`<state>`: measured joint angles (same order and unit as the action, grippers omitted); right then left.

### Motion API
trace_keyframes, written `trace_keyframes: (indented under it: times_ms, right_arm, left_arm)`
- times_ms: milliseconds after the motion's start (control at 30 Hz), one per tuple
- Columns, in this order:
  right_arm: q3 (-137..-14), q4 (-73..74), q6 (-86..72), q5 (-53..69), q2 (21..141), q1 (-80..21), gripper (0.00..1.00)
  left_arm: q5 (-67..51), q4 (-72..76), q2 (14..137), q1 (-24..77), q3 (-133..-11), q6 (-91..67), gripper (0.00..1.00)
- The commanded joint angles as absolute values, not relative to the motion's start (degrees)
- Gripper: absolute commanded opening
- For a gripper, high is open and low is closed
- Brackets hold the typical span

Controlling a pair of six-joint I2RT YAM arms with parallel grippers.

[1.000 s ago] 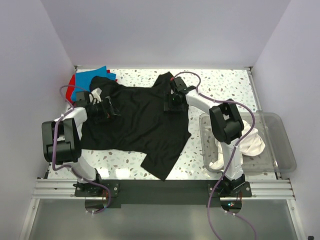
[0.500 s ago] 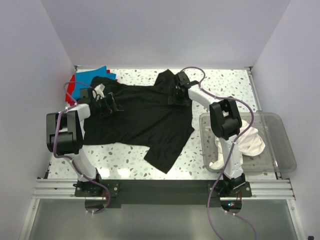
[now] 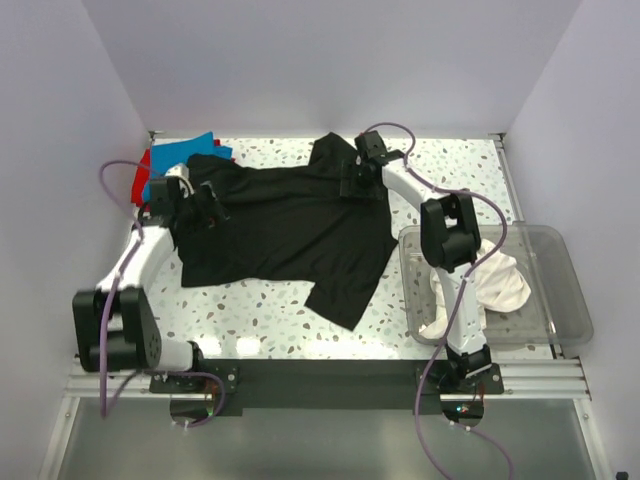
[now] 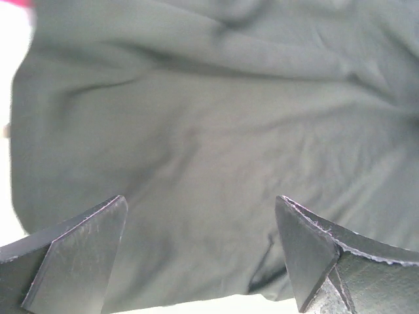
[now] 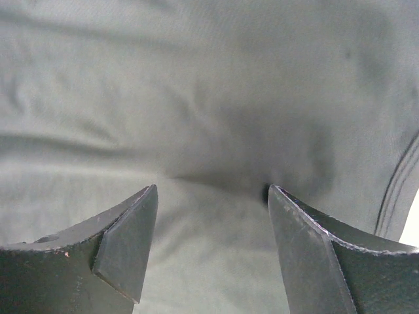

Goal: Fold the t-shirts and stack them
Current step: Flatten the tshirt out, then fold the tshirt

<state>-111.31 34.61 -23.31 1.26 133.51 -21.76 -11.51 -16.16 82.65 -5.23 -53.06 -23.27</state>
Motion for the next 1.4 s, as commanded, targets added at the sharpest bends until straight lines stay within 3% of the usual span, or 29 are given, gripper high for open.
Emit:
trace_keyframes:
  times_ms: [0, 167, 367, 800, 1033, 1367]
  right_arm:
    - [-108.9, 33.0, -21.7, 4.6, 123.9, -22.5, 0.72]
    - [-101.0, 31.5, -22.7, 7.8, 116.5, -23.2, 0.72]
    - [-90.8, 28.9, -24.8, 9.8, 107.4, -24.4, 0.72]
    - [-80.9, 30.3, -25.8, 8.2, 99.2, -25.0, 0.72]
    - [-80.4, 32.0, -26.0, 6.5, 97.1, -25.1, 0.72]
    - [-74.9, 33.0, -23.6, 5.4, 93.1, -28.0, 0.72]
  left_arm:
    - [6.7, -24.4, 72.4, -5.4, -47.0, -32.9, 1.00]
    - [17.0, -31.0, 67.3, -6.5, -42.5, -41.6, 1.00]
    - [12.0, -29.6, 70.7, -14.0, -39.8, -44.6, 0.96]
    - [8.0, -27.3, 72.1, -15.9, -35.0, -45.4, 0.61]
    - [8.1, -28.8, 70.7, -15.9, -33.9, -45.1, 0.54]
    - [8.2, -26.3, 72.9, -16.5, -33.3, -43.2, 0.30]
